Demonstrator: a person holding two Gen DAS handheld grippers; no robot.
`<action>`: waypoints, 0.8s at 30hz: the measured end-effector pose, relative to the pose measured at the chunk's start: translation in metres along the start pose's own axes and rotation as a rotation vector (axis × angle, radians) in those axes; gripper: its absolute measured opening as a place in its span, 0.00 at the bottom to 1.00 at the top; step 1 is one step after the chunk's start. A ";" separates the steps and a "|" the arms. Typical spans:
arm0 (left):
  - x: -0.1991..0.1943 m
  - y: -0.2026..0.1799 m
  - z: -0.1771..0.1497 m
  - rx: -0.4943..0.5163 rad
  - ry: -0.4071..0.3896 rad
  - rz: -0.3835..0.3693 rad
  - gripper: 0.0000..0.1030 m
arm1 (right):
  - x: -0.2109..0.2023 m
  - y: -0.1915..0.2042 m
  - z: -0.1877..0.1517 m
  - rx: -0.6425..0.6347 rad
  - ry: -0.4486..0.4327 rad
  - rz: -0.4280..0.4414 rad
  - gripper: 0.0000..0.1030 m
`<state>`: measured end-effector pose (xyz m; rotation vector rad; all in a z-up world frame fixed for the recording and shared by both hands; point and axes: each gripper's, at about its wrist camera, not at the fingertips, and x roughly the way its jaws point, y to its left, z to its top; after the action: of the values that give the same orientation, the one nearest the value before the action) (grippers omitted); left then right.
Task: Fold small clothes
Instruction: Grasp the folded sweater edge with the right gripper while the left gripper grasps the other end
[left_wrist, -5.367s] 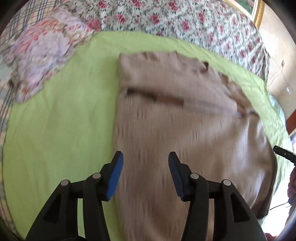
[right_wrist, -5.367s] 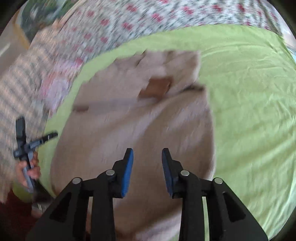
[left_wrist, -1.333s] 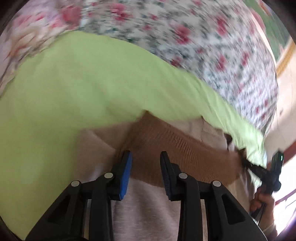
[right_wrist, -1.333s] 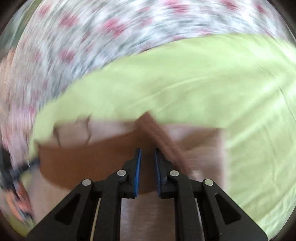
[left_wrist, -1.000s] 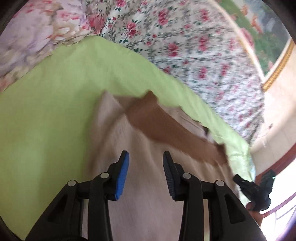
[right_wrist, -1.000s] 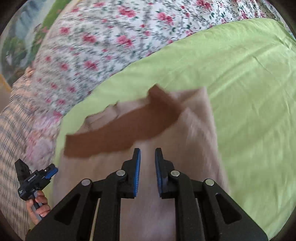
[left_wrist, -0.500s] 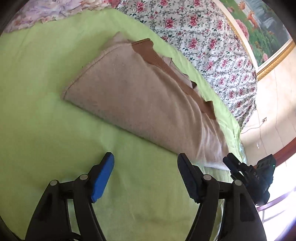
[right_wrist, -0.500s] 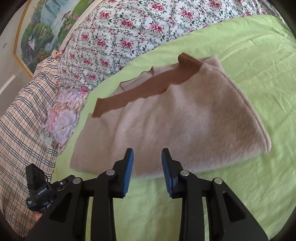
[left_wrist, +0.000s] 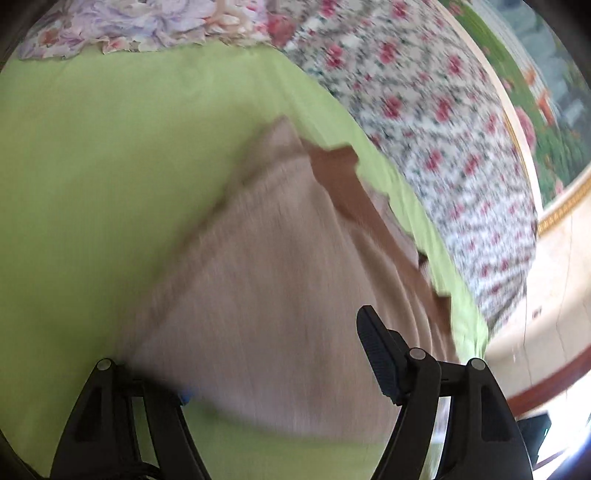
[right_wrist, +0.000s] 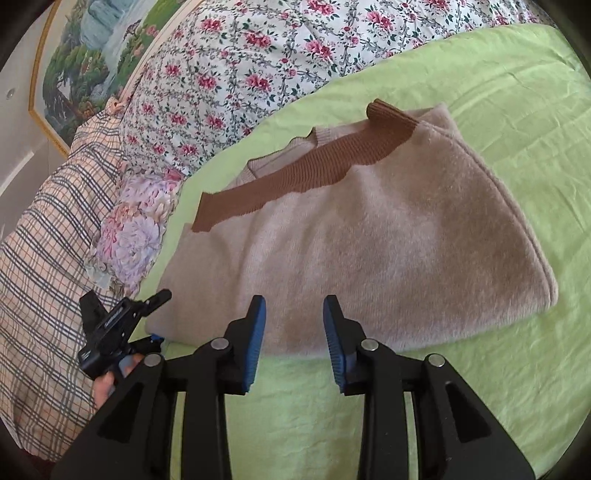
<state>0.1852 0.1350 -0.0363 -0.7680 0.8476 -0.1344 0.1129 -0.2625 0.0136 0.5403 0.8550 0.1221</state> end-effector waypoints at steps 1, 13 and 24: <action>0.003 -0.001 0.005 -0.010 -0.010 0.005 0.72 | 0.000 -0.001 0.003 0.000 -0.004 -0.001 0.33; -0.004 -0.094 0.009 0.312 -0.048 -0.074 0.06 | 0.010 -0.040 0.069 0.076 0.012 0.083 0.33; 0.068 -0.198 -0.084 0.593 0.193 -0.160 0.06 | 0.082 -0.057 0.105 0.242 0.217 0.390 0.83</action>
<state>0.2068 -0.0830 0.0167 -0.2633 0.8664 -0.5826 0.2385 -0.3286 -0.0152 0.9314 0.9733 0.4435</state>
